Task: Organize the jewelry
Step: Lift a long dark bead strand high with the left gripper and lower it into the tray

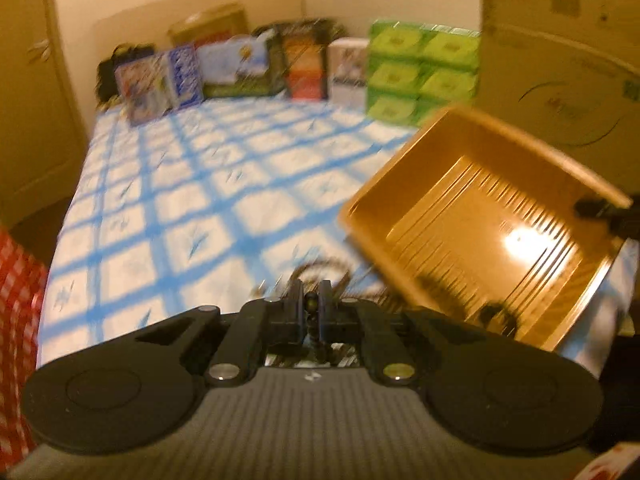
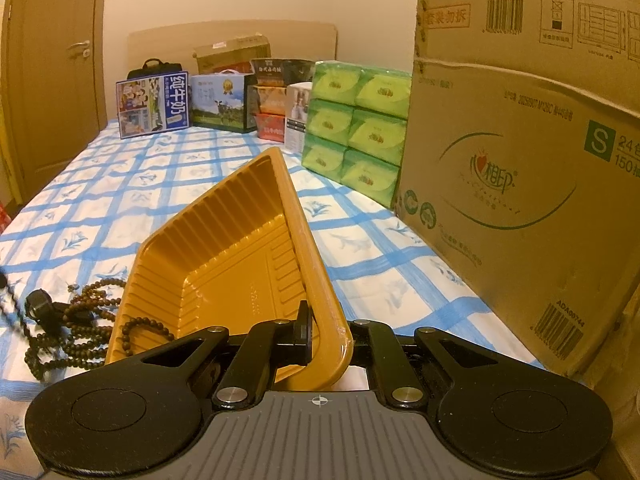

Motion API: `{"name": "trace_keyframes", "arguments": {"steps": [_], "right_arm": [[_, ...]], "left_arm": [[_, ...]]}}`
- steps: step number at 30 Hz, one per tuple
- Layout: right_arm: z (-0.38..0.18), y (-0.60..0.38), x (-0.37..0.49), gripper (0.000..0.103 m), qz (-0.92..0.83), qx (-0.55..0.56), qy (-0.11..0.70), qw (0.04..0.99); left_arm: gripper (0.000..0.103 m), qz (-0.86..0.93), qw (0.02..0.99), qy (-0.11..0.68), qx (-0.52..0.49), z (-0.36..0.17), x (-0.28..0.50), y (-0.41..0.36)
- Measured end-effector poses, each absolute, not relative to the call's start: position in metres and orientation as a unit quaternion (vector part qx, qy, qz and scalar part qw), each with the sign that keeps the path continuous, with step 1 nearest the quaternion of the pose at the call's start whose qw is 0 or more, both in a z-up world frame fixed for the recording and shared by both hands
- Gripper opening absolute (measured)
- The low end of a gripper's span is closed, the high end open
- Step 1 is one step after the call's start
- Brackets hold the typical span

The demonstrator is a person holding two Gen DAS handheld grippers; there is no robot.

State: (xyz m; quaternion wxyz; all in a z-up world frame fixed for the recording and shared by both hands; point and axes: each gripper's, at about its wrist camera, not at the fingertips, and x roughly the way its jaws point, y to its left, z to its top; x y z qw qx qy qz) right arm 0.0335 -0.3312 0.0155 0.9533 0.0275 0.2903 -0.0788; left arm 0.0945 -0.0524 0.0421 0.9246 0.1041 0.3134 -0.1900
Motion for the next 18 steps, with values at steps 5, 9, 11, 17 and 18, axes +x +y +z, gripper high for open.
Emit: {"name": "trace_keyframes", "arguments": {"steps": [5, 9, 11, 17, 18], "right_arm": [[0.017, -0.329, 0.033, 0.008, -0.078, 0.028, 0.289, 0.954], [0.017, -0.328, 0.033, 0.008, -0.076, 0.026, 0.287, 0.955], [0.016, -0.328, 0.033, 0.008, -0.076, 0.029, 0.287, 0.955], [0.017, -0.329, 0.033, 0.008, -0.076, 0.031, 0.287, 0.955], [0.017, -0.329, 0.033, 0.008, -0.076, 0.032, 0.287, 0.954]], "left_arm": [[0.006, -0.227, 0.928, 0.283, 0.088, 0.068, 0.1, -0.08], [0.006, -0.257, 0.924, 0.271, 0.078, 0.08, 0.104, -0.104], [0.006, -0.269, 0.922, 0.269, 0.076, 0.083, 0.106, -0.114], [0.006, -0.309, 0.911, 0.269, 0.054, 0.087, 0.11, -0.136], [0.006, -0.316, 0.909, 0.269, 0.051, 0.09, 0.111, -0.139]]}}
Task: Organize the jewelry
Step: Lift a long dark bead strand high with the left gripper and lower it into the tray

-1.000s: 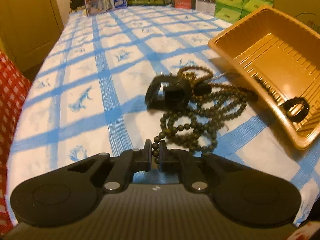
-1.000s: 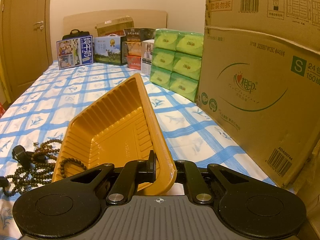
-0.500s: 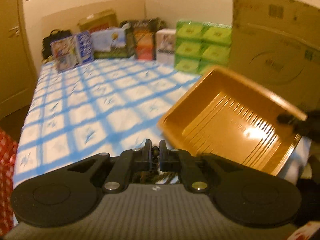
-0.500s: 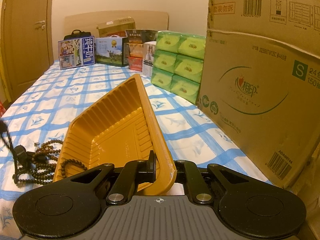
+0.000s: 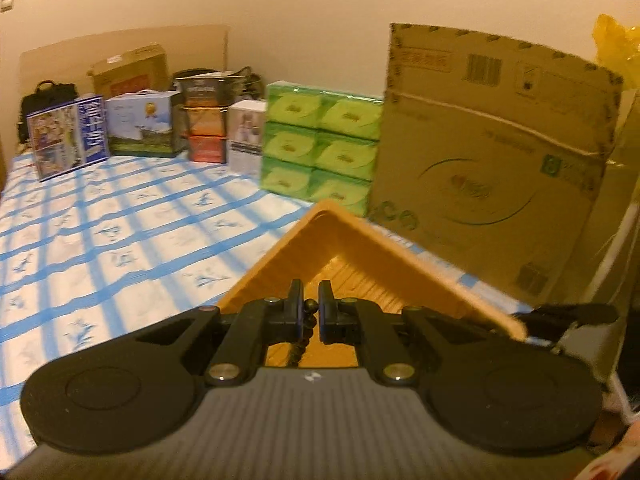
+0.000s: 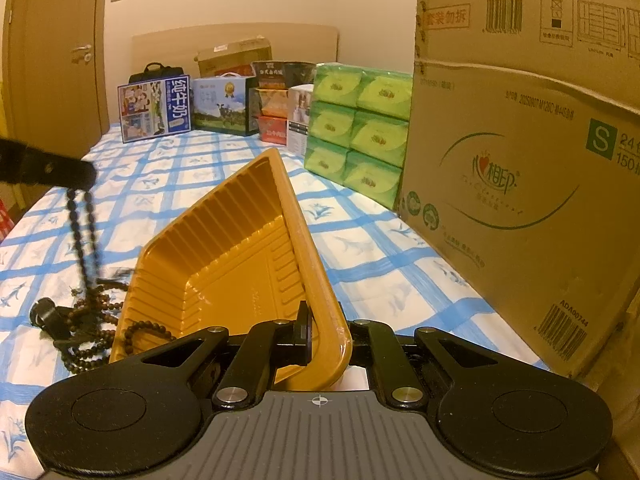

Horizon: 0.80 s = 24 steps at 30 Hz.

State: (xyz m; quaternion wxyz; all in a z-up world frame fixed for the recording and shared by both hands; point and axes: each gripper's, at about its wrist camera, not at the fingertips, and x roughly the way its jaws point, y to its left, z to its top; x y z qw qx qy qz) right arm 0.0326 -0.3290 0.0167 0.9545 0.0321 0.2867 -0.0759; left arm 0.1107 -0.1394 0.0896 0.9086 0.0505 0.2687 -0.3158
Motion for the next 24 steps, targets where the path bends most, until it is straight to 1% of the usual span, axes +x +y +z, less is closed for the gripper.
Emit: {"name": "trace_keyframes", "arguments": {"steps": [12, 24], "right_arm": [[0.017, -0.329, 0.034, 0.008, -0.075, 0.035, 0.285, 0.955], [0.017, -0.329, 0.035, 0.008, -0.076, 0.039, 0.284, 0.955]], "left_arm": [[0.006, -0.367, 0.896, 0.247, 0.032, 0.125, 0.122, -0.156], [0.006, -0.378, 0.904, 0.196, 0.03, 0.188, 0.129, -0.149]]}}
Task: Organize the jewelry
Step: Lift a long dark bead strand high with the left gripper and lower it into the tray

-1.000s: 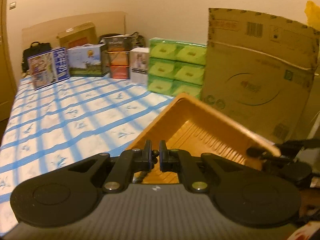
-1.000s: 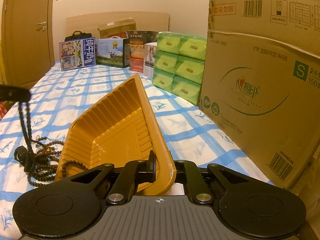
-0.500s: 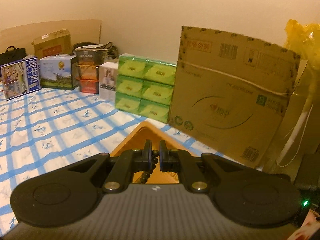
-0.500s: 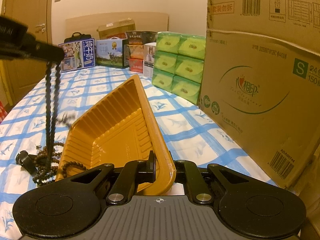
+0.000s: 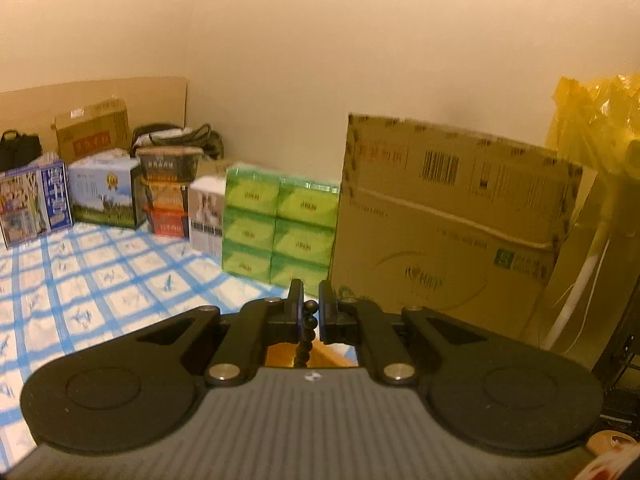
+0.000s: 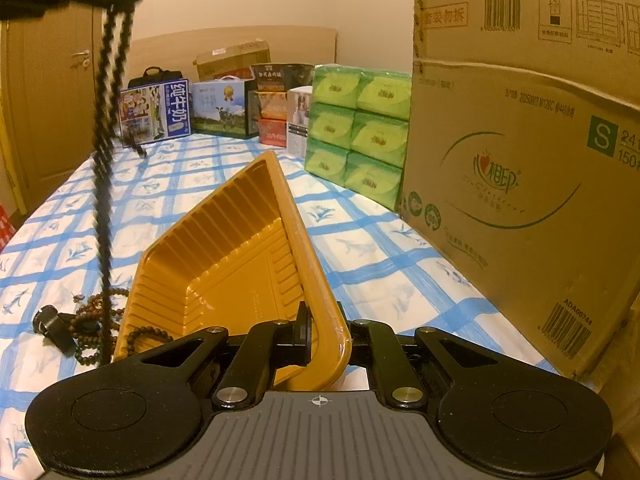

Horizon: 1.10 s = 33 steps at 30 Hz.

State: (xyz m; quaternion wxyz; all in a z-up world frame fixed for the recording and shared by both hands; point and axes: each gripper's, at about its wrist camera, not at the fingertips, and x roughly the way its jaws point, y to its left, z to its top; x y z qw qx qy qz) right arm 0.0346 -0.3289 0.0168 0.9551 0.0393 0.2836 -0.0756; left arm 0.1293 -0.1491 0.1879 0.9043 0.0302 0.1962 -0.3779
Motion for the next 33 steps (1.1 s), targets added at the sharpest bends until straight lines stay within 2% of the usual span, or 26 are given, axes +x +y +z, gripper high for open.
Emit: {"name": "trace_keyframes", "arguments": {"steps": [24, 33], "right_arm": [[0.018, -0.327, 0.035, 0.008, -0.074, 0.039, 0.282, 0.956], [0.018, -0.328, 0.035, 0.008, -0.074, 0.04, 0.282, 0.956]], "left_arm": [[0.006, -0.409, 0.908, 0.09, 0.004, 0.294, 0.127, -0.163], [0.006, -0.409, 0.906, 0.107, 0.015, 0.283, 0.132, -0.168]]}}
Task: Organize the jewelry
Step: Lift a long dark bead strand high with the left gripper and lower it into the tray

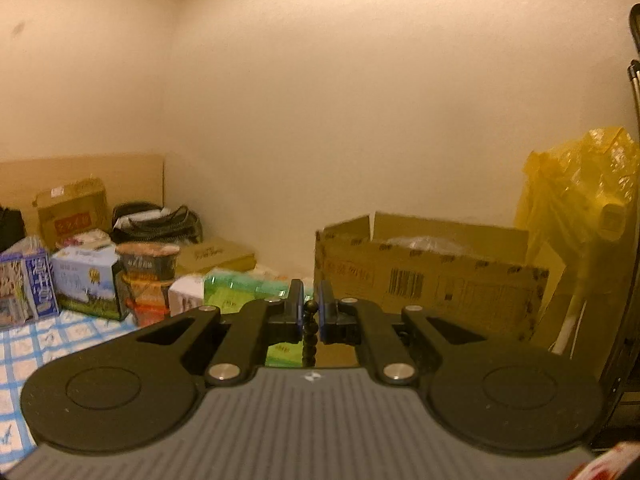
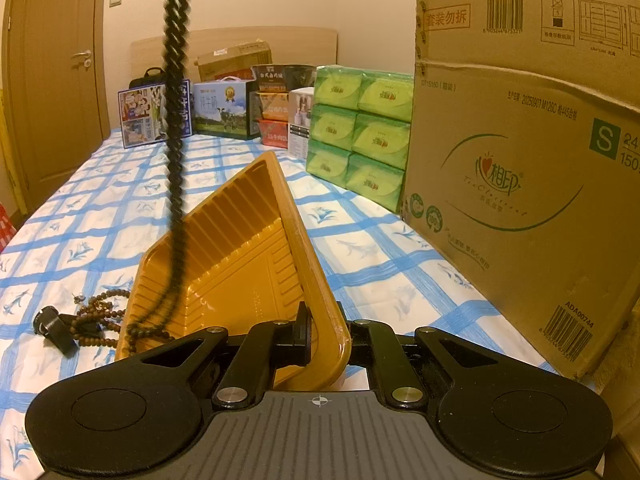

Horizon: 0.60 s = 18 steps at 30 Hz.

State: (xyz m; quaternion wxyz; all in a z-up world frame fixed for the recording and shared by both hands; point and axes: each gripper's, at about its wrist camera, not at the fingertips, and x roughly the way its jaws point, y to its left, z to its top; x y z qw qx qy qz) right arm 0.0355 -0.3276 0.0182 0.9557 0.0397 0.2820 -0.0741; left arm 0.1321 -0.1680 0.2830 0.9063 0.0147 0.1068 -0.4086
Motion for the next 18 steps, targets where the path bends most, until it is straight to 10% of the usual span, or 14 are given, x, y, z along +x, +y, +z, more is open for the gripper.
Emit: {"name": "trace_keyframes", "arguments": {"steps": [18], "right_arm": [[0.014, -0.33, 0.036, 0.008, -0.076, 0.038, 0.287, 0.954]], "left_arm": [[0.006, -0.342, 0.882, 0.316, 0.07, 0.097, 0.169, -0.159]]}}
